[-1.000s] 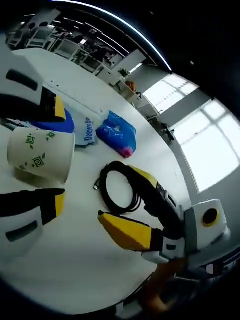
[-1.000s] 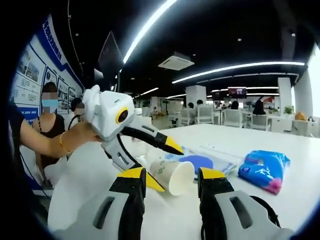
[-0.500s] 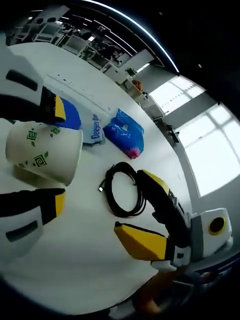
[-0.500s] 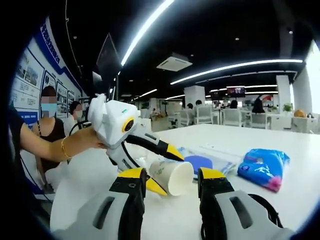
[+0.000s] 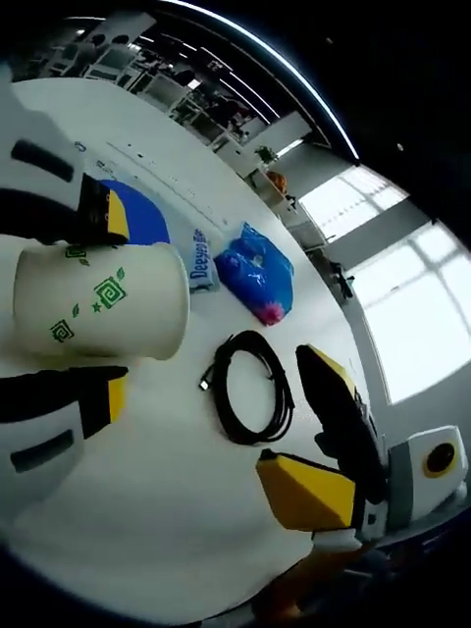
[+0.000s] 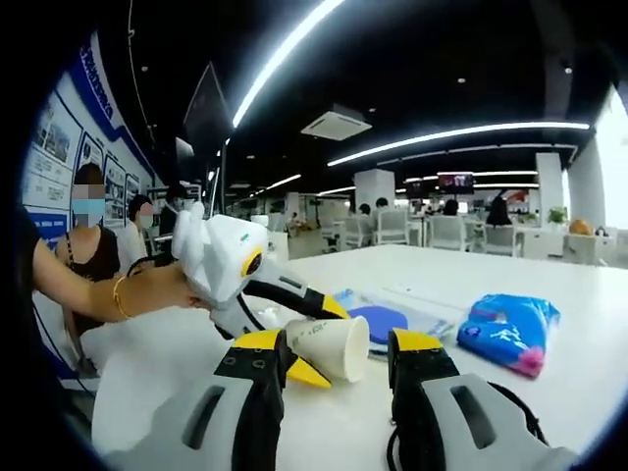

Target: Arrange the tabletop items into an orderly group along one side of the table until the central work area is clear of visible clutter.

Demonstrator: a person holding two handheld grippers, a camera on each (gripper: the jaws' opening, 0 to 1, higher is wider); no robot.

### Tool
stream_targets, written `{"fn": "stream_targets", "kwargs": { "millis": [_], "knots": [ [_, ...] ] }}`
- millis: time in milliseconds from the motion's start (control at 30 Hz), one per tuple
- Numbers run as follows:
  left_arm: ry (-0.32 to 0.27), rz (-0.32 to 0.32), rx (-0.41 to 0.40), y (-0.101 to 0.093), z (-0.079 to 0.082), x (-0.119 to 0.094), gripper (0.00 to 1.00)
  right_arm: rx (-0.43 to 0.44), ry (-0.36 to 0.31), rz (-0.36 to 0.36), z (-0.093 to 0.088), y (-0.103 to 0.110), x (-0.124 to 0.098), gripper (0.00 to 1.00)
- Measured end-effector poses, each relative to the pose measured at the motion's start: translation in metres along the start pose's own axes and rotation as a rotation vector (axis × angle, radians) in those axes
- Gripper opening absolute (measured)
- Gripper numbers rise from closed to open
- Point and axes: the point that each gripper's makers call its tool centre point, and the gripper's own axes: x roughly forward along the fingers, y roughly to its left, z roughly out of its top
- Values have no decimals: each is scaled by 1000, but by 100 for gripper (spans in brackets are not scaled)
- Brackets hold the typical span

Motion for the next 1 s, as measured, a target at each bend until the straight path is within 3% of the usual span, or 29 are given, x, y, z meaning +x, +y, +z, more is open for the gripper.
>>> {"fn": "stream_targets", "kwargs": {
  "millis": [267,600,1000],
  "knots": [
    [-61,43,-66,7,0,-5,43,-6,-4,-10,-3,1,3,40],
    [-106,60,-125,10,-2,-10,42,52,-1,-8,-9,-5,5,40],
    [-273,108,-308,23,-4,-27,42,85,17,-17,-17,-9,8,39]
  ]
}}
